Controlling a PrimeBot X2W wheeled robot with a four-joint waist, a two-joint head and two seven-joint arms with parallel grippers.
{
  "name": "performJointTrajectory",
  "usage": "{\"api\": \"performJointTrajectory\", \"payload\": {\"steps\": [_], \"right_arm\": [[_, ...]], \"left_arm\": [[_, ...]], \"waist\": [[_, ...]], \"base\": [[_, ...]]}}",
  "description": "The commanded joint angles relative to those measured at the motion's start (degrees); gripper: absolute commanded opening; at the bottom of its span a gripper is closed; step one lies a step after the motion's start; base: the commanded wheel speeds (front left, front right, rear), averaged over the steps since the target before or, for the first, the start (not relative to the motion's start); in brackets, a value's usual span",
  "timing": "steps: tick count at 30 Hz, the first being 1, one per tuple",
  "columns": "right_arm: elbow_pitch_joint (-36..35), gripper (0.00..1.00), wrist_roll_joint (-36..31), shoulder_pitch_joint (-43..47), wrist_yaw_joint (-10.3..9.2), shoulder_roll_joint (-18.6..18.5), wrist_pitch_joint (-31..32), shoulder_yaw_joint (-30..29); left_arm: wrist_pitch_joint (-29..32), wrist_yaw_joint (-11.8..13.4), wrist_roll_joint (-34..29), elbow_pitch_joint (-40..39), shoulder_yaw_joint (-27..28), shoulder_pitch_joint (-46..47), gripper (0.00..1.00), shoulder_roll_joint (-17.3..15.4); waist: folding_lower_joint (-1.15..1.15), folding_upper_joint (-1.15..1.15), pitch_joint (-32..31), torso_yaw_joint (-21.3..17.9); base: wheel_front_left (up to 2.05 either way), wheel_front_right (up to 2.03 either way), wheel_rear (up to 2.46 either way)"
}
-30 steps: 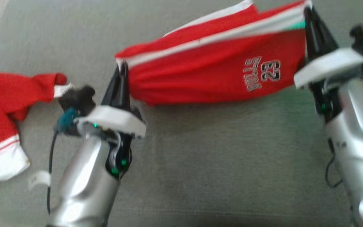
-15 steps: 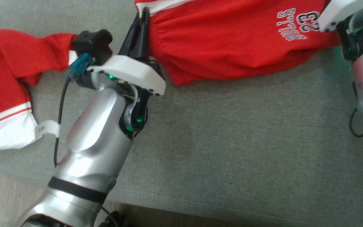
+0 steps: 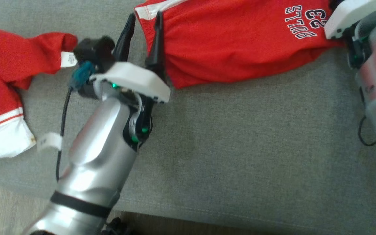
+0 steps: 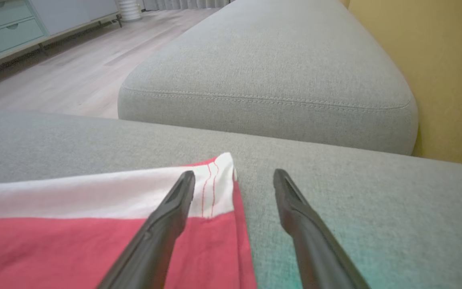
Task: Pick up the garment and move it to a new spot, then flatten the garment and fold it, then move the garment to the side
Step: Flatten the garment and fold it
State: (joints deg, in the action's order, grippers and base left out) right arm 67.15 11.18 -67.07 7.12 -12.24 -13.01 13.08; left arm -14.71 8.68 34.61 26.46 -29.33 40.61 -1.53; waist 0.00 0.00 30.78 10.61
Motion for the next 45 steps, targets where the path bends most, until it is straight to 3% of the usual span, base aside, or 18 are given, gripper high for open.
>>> {"api": "performJointTrajectory", "payload": {"steps": [1,7,8,9,13,22,32,38,45], "right_arm": [[-0.52,1.0,1.56,1.59,0.36,1.03,1.29,1.93],[1.26,0.99,5.82,4.58,0.36,1.46,10.65,7.69],[1.06,0.44,6.68,5.0,0.36,1.6,12.26,8.78],[0.73,0.0,7.6,5.42,0.36,1.67,13.83,9.87],[-1.36,0.0,11.2,6.48,0.36,1.29,15.41,11.56],[-5.38,0.0,21.92,13.52,0.36,-0.25,10.55,9.87],[-10.57,0.0,26.74,19.89,0.36,-3.32,7.58,11.87],[-16.68,0.0,28.92,18.33,0.36,-0.58,8.25,14.57],[-20.14,0.0,29.14,16.2,0.36,4.24,11.4,19.18]], "left_arm": [[-0.29,0.72,-0.6,-2.37,1.97,-1.63,1.0,-1.35],[-0.29,1.25,-1.64,-3.31,2.47,-4.45,1.0,-1.35],[-0.29,1.34,-2.03,-3.34,2.57,-4.74,1.0,-1.35],[-0.29,1.4,-2.22,-3.33,2.75,-5.07,1.0,-1.35],[-0.29,1.49,-3.14,-3.02,3.32,-6.03,1.0,-1.35],[-0.29,0.83,-6.56,-0.9,6.35,-11.99,1.0,-1.35],[-0.29,-0.47,-8.51,-0.11,8.27,-17.69,1.0,-1.35],[-0.29,-1.14,-8.08,0.43,7.39,-19.06,1.0,-1.35],[-0.29,-0.76,-6.44,0.14,4.93,-19.96,1.0,-1.35]], "waist": [[0.0,0.0,-0.55,-0.28],[0.0,0.0,-2.14,-0.95],[0.0,0.0,-2.48,-1.01],[0.0,0.0,-2.81,-1.12],[0.0,0.0,-4.11,-1.65],[0.0,0.0,-11.06,-5.54],[0.0,0.0,-15.14,-8.89],[0.0,0.0,-15.96,-7.34],[0.0,0.0,-16.21,-1.9]], "base": [[0.0,0.0,0.0],[0.0,0.0,0.0],[0.0,0.0,0.0],[0.0,0.0,0.0],[0.0,0.0,0.0],[0.0,0.0,0.0],[0.0,0.0,0.0],[0.0,0.0,0.0],[0.0,0.0,0.0]]}}
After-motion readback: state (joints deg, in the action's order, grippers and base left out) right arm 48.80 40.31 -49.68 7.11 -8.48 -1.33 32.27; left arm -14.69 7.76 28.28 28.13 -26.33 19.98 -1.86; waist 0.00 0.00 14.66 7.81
